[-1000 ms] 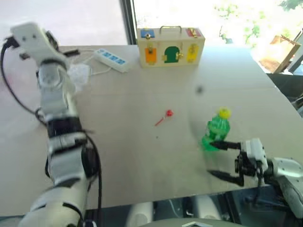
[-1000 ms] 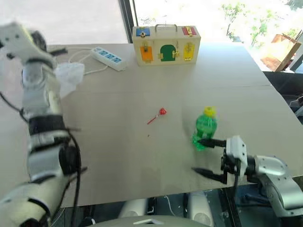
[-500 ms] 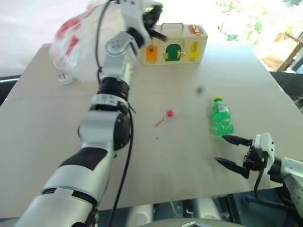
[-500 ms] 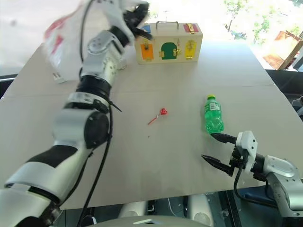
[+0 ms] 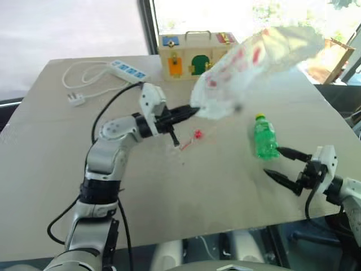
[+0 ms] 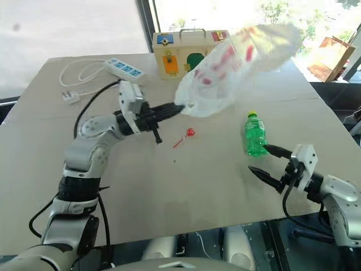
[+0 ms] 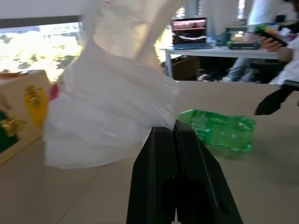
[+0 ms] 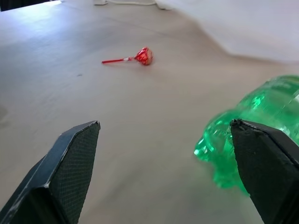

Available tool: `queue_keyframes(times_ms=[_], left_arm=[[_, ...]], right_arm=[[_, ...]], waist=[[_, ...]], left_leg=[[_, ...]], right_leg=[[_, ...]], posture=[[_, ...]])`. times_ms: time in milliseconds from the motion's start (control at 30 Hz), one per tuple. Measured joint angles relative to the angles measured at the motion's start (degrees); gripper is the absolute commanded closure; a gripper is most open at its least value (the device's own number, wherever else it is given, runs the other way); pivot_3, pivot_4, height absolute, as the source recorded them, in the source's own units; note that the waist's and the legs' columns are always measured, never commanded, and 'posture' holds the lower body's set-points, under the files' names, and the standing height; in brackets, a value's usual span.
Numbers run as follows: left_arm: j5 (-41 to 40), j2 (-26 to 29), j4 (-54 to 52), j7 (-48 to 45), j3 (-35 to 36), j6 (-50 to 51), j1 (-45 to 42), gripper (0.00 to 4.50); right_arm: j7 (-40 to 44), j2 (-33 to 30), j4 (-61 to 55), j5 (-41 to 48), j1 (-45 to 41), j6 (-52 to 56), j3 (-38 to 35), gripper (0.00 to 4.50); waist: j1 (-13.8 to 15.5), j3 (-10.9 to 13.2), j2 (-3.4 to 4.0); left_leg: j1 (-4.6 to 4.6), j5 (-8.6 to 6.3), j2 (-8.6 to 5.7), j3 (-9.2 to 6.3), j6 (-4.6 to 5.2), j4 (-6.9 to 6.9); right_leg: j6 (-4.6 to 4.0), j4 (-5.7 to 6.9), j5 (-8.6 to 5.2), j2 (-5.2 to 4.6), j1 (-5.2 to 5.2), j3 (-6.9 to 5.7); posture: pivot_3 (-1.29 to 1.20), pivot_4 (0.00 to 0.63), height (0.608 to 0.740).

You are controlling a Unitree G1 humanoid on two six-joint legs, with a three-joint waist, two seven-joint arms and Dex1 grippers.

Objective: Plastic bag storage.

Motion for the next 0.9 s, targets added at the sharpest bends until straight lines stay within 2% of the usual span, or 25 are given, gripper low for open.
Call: queue_keyframes(times_ms=[167, 300, 500, 600, 733, 800, 900], left_arm=[[4.63, -2.18, 0.74, 13.72, 4.42, -3.26, 1.04, 4.48], [7.86, -2.38, 8.11, 22.45, 7.55, -6.38, -6.7, 4.48], [10.72, -1.37, 9.04, 22.44, 6.43, -14.07, -10.0, 4.48], [13.09, 0.88, 9.03, 23.92, 6.59, -17.06, -9.81, 4.48], [16.36, 6.2, 7.47, 28.76, 11.63, -19.14, -8.8, 4.48], [19.49, 10.03, 3.03, 30.51, 14.14, -21.86, -4.58, 4.48], [22.34, 11.85, -2.97, 31.21, 15.79, -23.7, 1.44, 4.48]], right_arm=[[-5.1, -0.35, 1.15, 0.02, -3.82, 6.35, -0.81, 0.0], [-9.16, -0.47, 1.51, -0.29, -7.63, 11.1, -0.84, 0.0], [-17.03, 0.56, -1.42, -0.36, -10.99, 20.46, 0.64, 0.0], [-20.86, 0.65, -2.76, -2.67, -11.66, 23.59, 3.28, 0.0], [-26.02, 3.21, -5.85, -2.36, -12.73, 30.21, 4.3, 0.0], [-29.33, 4.75, -7.31, -1.35, -13.96, 35.75, 4.3, 0.0], [-31.23, 4.92, -7.97, -0.82, -14.84, 40.34, 4.67, 0.0]], waist=[[0.23, 0.0, 0.0], [0.29, 0.01, -0.02], [0.07, 0.0, -0.01], [0.01, 0.0, -0.01], [-0.31, 0.01, -0.01], [-0.37, 0.0, -0.01], [0.15, -0.02, -0.05]], left_leg=[[-0.09, -0.02, -0.15, -0.01, 0.02, -0.08], [-0.16, -0.02, -0.22, -0.07, 0.02, -0.11], [-0.17, -0.05, -0.28, 0.01, 0.05, -0.19], [-0.18, -0.04, -0.27, 0.01, 0.05, -0.25], [-0.17, -0.05, -0.2, 0.03, 0.04, -0.27], [-0.16, -0.06, -0.16, 0.09, 0.03, -0.28], [-0.17, -0.08, -0.05, 0.12, 0.07, -0.29]], right_leg=[[0.17, -0.05, 0.12, 0.05, -0.04, -0.01], [0.2, -0.12, 0.13, 0.06, -0.04, -0.11], [0.23, -0.18, 0.12, -0.01, -0.07, -0.03], [0.23, -0.17, 0.12, 0.01, -0.12, -0.05], [0.23, -0.17, 0.12, 0.02, -0.13, -0.03], [0.23, -0.18, 0.12, -0.03, -0.13, 0.0], [0.22, -0.21, 0.12, -0.15, -0.11, -0.06]], posture=[[0.0, 0.15, 0.74], [0.0, 0.15, 0.74], [0.0, 0.15, 0.74], [0.0, 0.15, 0.74], [0.0, 0.15, 0.74], [0.0, 0.15, 0.74], [0.0, 0.15, 0.74]])
